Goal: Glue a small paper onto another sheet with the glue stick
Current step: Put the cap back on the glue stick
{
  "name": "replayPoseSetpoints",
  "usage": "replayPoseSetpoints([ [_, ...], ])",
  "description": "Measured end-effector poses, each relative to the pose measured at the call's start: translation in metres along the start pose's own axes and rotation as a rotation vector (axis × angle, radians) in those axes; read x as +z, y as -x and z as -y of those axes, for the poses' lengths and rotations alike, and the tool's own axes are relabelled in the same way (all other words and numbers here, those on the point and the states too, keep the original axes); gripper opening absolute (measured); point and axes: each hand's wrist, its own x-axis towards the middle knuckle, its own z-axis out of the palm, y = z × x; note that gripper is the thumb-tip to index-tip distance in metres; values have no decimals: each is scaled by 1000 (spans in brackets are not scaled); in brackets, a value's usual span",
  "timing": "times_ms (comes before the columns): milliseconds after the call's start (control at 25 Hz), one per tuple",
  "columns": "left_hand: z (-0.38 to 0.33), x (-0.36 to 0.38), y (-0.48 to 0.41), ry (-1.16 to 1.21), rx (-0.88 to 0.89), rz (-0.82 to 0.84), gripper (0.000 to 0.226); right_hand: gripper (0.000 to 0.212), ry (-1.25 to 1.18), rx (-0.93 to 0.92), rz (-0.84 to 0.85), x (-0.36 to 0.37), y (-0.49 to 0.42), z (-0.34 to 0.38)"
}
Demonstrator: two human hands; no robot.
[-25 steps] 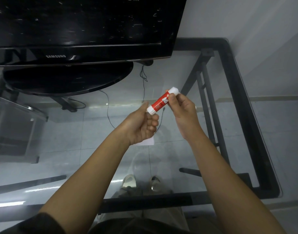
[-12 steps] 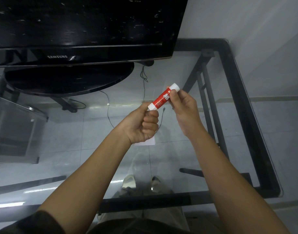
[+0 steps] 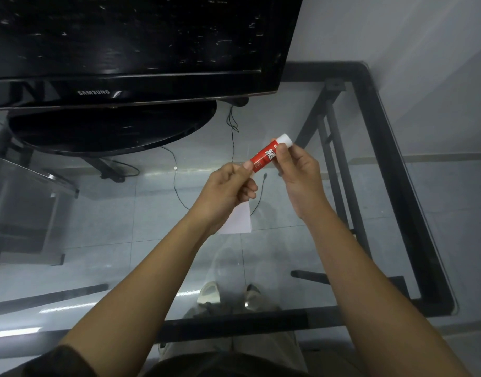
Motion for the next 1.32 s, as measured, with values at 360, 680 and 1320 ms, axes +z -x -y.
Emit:
replayPoseSetpoints([
  [360,-8,8,3,-207,0,-95,36,28,35,-58,-19,0,1,-1],
  [680,0,7,-2,-537,218,-241,21,66,518,-150,-160,-10,-4,-28],
  [1320,3,-3,2,-400,125,-263,29,36,526,-1,-235,-58,-29,-49],
])
